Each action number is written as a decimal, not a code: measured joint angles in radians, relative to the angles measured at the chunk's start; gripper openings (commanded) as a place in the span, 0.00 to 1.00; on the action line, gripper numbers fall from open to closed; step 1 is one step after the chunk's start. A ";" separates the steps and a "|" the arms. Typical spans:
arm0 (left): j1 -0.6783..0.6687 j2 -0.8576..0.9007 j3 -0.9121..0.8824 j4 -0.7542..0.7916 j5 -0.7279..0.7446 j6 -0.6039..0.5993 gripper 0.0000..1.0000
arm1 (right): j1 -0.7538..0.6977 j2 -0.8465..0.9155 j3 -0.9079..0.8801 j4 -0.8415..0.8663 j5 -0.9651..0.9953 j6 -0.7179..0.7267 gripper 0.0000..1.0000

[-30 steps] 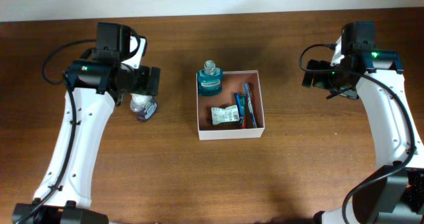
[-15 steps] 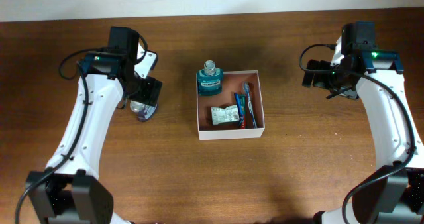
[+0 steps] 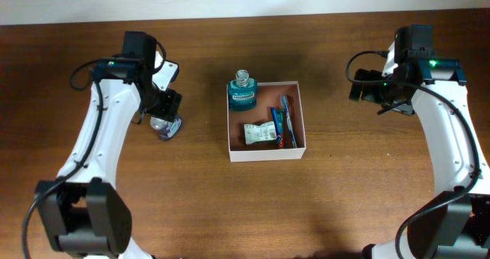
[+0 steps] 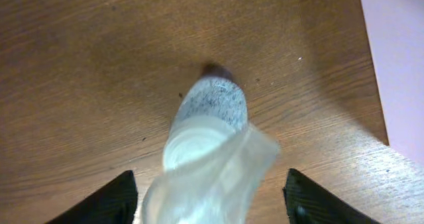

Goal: Pack container
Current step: 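Lower the left gripper and grasp the clear pump bottle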

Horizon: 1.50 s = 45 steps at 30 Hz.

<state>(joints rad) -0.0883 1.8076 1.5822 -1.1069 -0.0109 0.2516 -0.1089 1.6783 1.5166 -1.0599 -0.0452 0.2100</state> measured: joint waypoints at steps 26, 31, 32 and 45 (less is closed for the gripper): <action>0.000 0.022 0.000 0.042 0.015 0.011 0.29 | 0.000 0.000 0.000 0.000 0.000 0.000 0.98; 0.000 0.022 0.007 0.038 0.014 0.005 0.28 | 0.000 0.000 0.000 0.000 0.000 0.000 0.98; 0.000 0.022 0.014 0.031 0.014 -0.003 0.28 | 0.000 0.000 0.000 0.000 0.000 0.000 0.98; 0.000 -0.060 0.097 -0.042 0.088 -0.132 0.24 | 0.000 0.000 0.000 0.000 0.000 0.000 0.98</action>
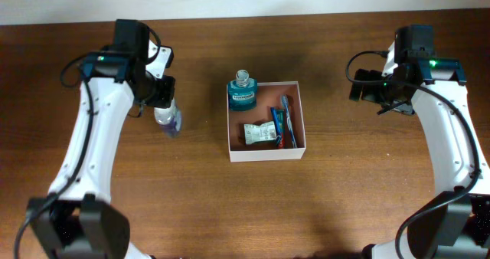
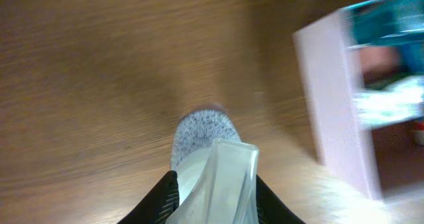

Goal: Pack container
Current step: 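Lower the left gripper and grasp the clear pump bottle, then lift the pump bottle and carry it right over the box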

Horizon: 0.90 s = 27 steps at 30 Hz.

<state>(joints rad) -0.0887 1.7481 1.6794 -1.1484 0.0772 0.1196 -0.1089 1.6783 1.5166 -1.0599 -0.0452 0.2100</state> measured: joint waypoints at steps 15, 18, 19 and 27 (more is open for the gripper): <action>-0.177 -0.168 0.006 -0.002 0.185 -0.164 0.21 | 0.000 0.000 0.000 0.000 0.000 0.000 0.98; -0.237 -0.168 0.006 0.036 0.180 -0.198 0.21 | 0.000 0.000 0.000 0.000 0.000 0.000 0.98; -0.256 -0.168 0.007 0.048 0.175 -0.212 0.21 | 0.000 0.000 0.000 0.000 0.000 0.000 0.98; -0.402 -0.168 0.007 0.099 0.015 -0.360 0.21 | 0.000 0.000 0.000 0.000 0.000 0.000 0.98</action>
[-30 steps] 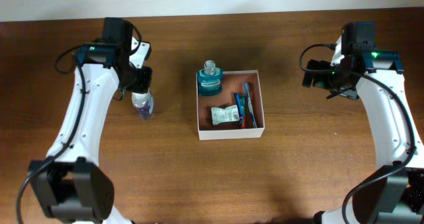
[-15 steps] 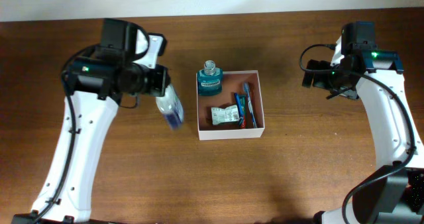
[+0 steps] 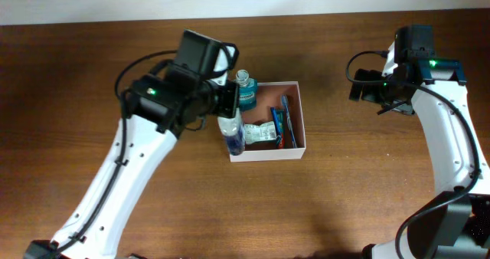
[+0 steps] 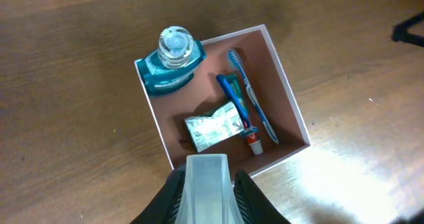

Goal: Pack container
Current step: 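Lift the pump bottle and carry it right over the box, then lower the pump bottle into the box beside the Listerine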

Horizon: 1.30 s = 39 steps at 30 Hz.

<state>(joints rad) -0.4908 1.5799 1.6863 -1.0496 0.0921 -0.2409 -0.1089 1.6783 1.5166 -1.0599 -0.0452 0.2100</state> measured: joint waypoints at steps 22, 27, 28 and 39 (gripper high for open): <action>-0.191 0.120 0.000 0.163 -0.355 -0.030 0.21 | 0.000 0.000 0.000 0.000 0.000 0.000 0.98; -0.191 0.120 -0.031 0.208 -0.355 -0.012 0.20 | 0.000 0.000 0.000 0.000 0.000 0.000 0.98; -0.191 0.120 -0.047 0.217 -0.356 -0.010 0.20 | 0.000 0.000 0.000 0.000 0.000 0.000 0.98; -0.188 0.121 -0.160 0.269 -0.355 -0.005 0.19 | 0.000 0.000 0.000 0.000 0.000 0.000 0.98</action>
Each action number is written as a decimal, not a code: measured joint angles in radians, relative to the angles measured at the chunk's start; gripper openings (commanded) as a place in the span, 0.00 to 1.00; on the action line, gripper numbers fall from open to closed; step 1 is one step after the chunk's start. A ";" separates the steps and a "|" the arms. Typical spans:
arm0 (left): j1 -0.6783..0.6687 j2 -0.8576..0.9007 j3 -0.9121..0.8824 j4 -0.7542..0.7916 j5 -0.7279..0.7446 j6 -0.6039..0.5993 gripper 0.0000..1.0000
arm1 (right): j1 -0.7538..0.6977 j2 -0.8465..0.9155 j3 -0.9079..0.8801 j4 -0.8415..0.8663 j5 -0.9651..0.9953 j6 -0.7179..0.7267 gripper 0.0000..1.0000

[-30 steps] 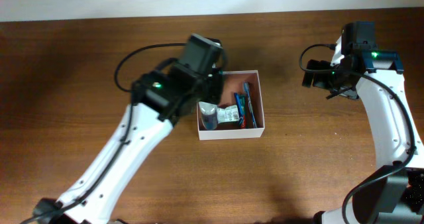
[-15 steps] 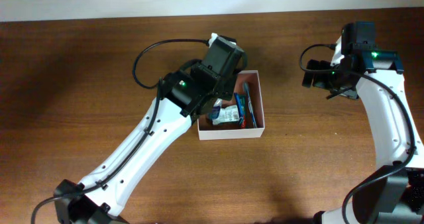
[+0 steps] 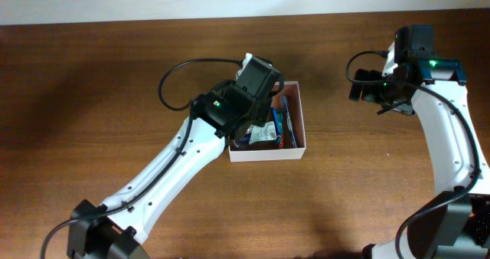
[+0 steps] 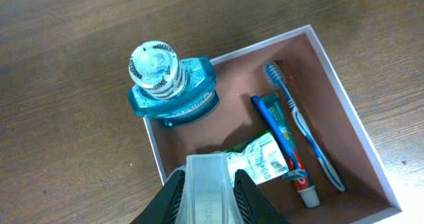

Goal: Pack container
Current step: 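Lower the pump bottle into the box beside the Listerine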

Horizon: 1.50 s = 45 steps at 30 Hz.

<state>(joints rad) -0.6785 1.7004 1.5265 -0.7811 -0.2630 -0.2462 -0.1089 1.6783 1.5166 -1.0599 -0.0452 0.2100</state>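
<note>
A white box with a brown floor (image 4: pixel 326 59) holds a teal mouthwash bottle (image 4: pixel 169 85) in its far left corner. Beside it lie a blue toothbrush (image 4: pixel 303 132), a toothpaste tube (image 4: pixel 283 144) and a crumpled green-white packet (image 4: pixel 257 159). My left gripper (image 4: pixel 207 192) is shut on a clear plastic tube (image 4: pixel 207 177), held over the box's near left part above the packet. From overhead, the left arm covers the left half of the box (image 3: pixel 302 121). My right gripper (image 3: pixel 360 89) hangs far to the right of the box; its jaws do not show.
Brown wooden table (image 3: pixel 360 198) all round the box. The right arm (image 3: pixel 440 129) stands along the right edge. A pale wall strip runs along the far edge of the table.
My left gripper, still shut on the clear tube, has moved from the box's left wall to over its inside, lower and closer to the contents. The right arm has not moved.
The clear tube stood on the table left of the box, with my open left fingers either side of it. Then the fingers were shut on it there. Later it hung at the box's left wall, and now over the packet inside. The right arm stayed still.
</note>
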 measured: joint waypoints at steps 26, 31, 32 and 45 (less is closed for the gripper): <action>0.071 0.000 -0.214 0.131 0.107 0.000 0.20 | 0.000 0.000 0.000 0.000 0.000 0.000 0.98; 0.071 -0.001 -0.218 0.104 0.110 0.002 0.38 | 0.000 0.000 0.000 0.000 0.000 0.000 0.98; 0.070 -0.001 -0.222 0.098 0.110 0.004 0.42 | 0.000 0.000 0.000 0.000 0.000 0.000 0.98; 0.071 -0.014 -0.226 0.090 0.183 0.011 0.52 | 0.000 0.000 0.000 0.000 0.000 0.000 0.98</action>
<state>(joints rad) -0.6079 1.6863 1.3006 -0.6910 -0.0803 -0.2352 -0.1089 1.6783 1.5166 -1.0599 -0.0452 0.2096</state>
